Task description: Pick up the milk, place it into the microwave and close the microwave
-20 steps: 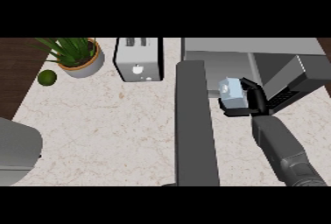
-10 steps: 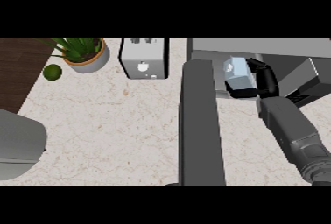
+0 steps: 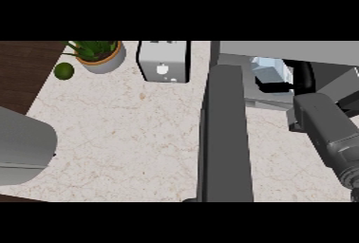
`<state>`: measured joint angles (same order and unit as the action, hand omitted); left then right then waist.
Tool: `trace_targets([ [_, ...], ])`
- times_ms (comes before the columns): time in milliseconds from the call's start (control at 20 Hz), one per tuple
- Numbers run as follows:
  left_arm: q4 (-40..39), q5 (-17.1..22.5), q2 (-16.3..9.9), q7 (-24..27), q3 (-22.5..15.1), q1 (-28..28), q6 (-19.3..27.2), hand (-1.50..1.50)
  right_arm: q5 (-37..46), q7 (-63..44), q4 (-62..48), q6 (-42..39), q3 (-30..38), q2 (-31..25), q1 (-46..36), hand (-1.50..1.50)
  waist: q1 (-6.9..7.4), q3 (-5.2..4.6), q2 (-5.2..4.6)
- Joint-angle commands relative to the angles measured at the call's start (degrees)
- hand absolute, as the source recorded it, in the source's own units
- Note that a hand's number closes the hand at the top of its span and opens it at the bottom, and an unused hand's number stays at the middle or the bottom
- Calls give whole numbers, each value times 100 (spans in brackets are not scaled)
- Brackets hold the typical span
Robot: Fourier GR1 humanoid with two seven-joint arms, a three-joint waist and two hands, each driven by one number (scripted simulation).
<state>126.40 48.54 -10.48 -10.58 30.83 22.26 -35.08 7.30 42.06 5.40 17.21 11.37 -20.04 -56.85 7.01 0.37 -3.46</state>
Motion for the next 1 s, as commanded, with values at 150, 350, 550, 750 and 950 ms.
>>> trace_targets([
  [150,-71,21,-137,10,-3,-145,-122,-150,74,-220,-96,493,-9,-190,-167,150,238,6,-83],
  [350,-216,-86,-118,23,-59,-321,-62,-150,-32,-149,-61,387,115,-381,-169,150,205,18,-161],
  [550,-299,-129,-184,-25,-101,-398,-75,-150,-20,-202,-95,405,116,-376,-217,150,235,17,-173],
  [750,-256,-44,-261,-70,-103,-438,-55,-150,-11,-269,-108,457,125,-497,-288,150,357,29,-205],
  [950,-241,-134,-251,-53,-96,-536,15,-150,-35,-158,-116,485,163,-535,-178,150,369,46,-265],
])
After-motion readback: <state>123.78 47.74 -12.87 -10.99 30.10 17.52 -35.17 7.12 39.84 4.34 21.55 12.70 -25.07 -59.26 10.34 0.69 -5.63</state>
